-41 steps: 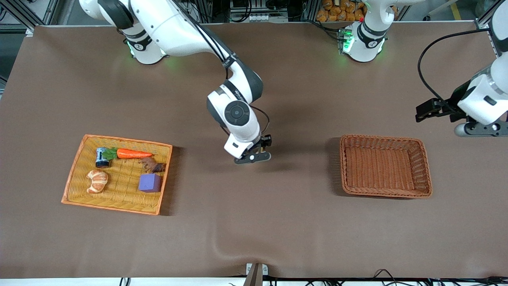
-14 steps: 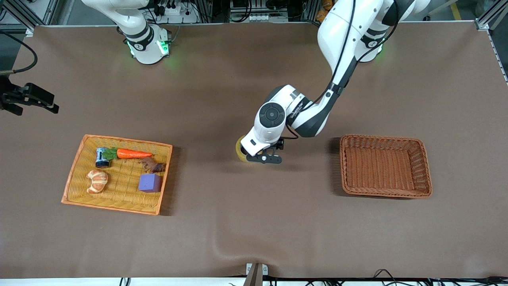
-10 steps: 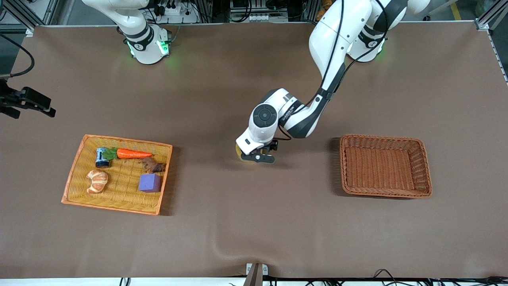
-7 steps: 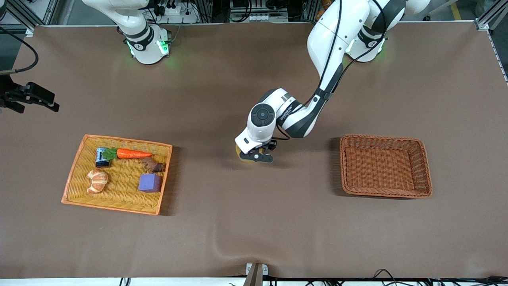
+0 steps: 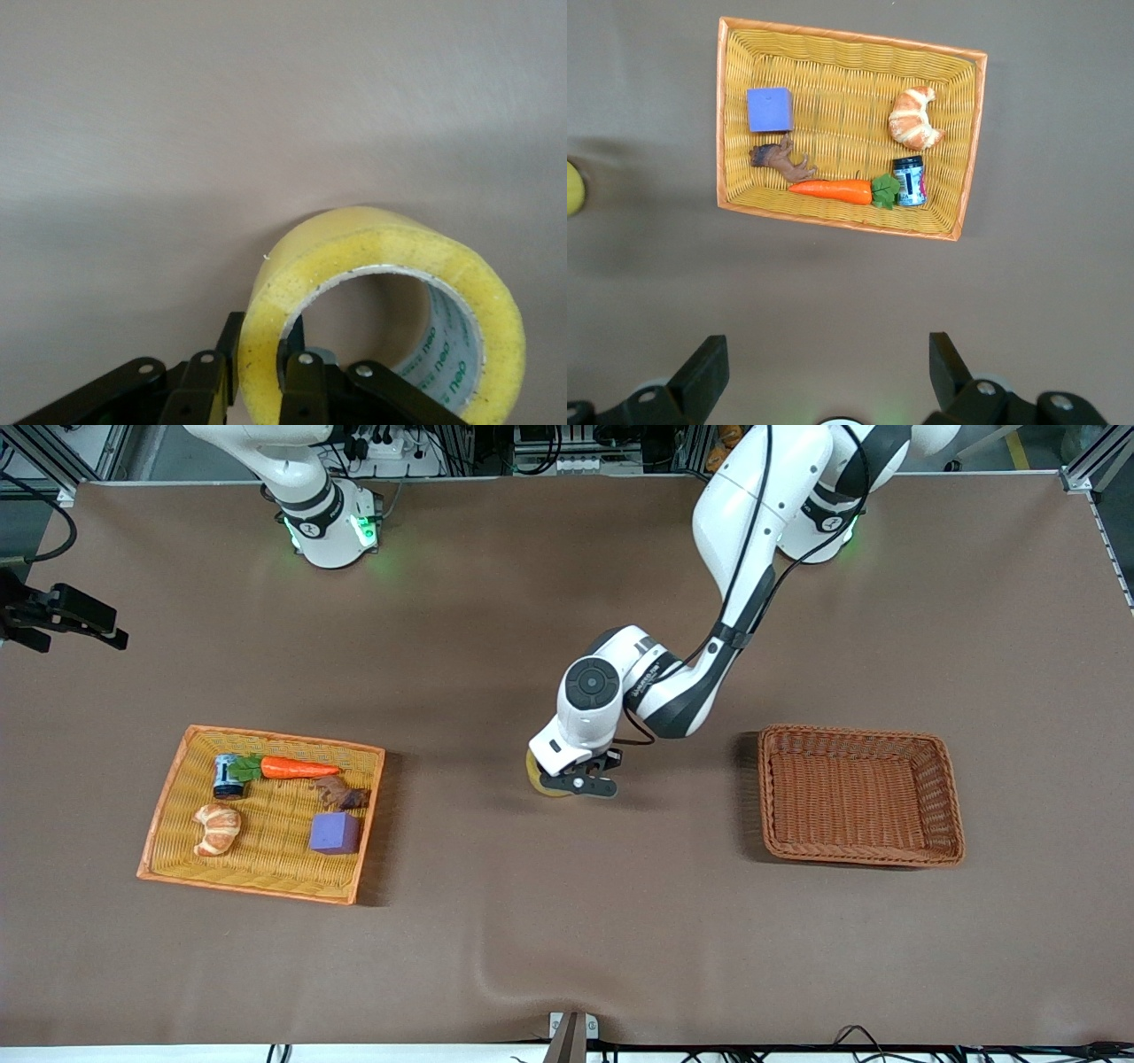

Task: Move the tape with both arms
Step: 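Carry the tape with the left gripper and lower it into the basket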

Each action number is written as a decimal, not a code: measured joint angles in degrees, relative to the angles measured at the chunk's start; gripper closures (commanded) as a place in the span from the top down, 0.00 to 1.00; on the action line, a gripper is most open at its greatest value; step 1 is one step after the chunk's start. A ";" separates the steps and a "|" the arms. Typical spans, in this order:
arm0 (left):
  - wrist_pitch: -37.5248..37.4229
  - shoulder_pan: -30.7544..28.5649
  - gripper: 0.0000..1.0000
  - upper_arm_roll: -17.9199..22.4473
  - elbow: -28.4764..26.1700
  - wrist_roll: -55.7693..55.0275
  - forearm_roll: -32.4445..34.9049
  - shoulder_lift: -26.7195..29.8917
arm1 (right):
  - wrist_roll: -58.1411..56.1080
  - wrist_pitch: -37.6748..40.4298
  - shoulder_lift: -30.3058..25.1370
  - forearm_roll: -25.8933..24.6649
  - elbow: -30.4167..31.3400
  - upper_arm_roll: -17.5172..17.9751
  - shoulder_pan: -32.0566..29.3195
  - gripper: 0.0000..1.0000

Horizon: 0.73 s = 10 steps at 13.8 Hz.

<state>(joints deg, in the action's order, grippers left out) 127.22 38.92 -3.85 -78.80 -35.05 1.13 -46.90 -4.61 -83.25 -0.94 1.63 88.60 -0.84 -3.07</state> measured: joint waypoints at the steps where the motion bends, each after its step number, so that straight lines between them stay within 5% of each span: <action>1: -3.21 -1.56 0.00 0.19 0.52 0.00 0.01 2.04 | 0.00 0.03 0.03 0.00 0.00 0.13 0.02 1.00; 5: -15.87 -11.62 0.00 0.42 -0.34 0.91 0.16 14.31 | -0.03 0.18 0.41 0.00 0.01 0.18 -0.01 1.00; 10: -17.47 -23.94 0.00 0.39 -10.07 13.65 0.32 22.14 | -0.04 -0.23 0.68 0.00 -0.29 0.43 0.18 1.00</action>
<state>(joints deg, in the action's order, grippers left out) 109.75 14.98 -3.46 -88.87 -21.40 1.45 -24.76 -4.66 -83.48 -0.26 1.63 88.31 -0.41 -2.89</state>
